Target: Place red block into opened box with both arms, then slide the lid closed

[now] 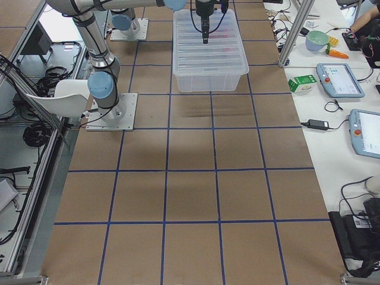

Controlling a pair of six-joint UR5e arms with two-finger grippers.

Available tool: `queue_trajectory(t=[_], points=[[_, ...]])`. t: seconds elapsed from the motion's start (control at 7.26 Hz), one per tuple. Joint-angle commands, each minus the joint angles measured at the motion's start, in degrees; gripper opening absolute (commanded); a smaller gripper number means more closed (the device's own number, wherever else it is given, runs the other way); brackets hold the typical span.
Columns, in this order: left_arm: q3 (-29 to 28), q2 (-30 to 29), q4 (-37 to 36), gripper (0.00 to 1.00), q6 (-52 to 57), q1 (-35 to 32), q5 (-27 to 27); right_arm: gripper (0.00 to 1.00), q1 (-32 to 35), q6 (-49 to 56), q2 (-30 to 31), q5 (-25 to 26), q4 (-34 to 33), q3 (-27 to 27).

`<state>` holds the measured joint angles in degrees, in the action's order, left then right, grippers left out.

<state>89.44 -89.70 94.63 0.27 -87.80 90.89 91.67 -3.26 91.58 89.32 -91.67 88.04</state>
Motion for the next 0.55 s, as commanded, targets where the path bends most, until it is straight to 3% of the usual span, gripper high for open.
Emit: queue_trajectory(t=[0.0,0.41], points=[[0.0,0.1,0.0,1.00,0.0,0.0,0.1,1.00,0.0,0.0,0.0,0.1,-0.1,0.0],[0.1,0.2,0.3,1.00,-0.1,-0.1,0.2,1.00,-2.2,3.5,-1.7,0.6,-2.0,-0.3]])
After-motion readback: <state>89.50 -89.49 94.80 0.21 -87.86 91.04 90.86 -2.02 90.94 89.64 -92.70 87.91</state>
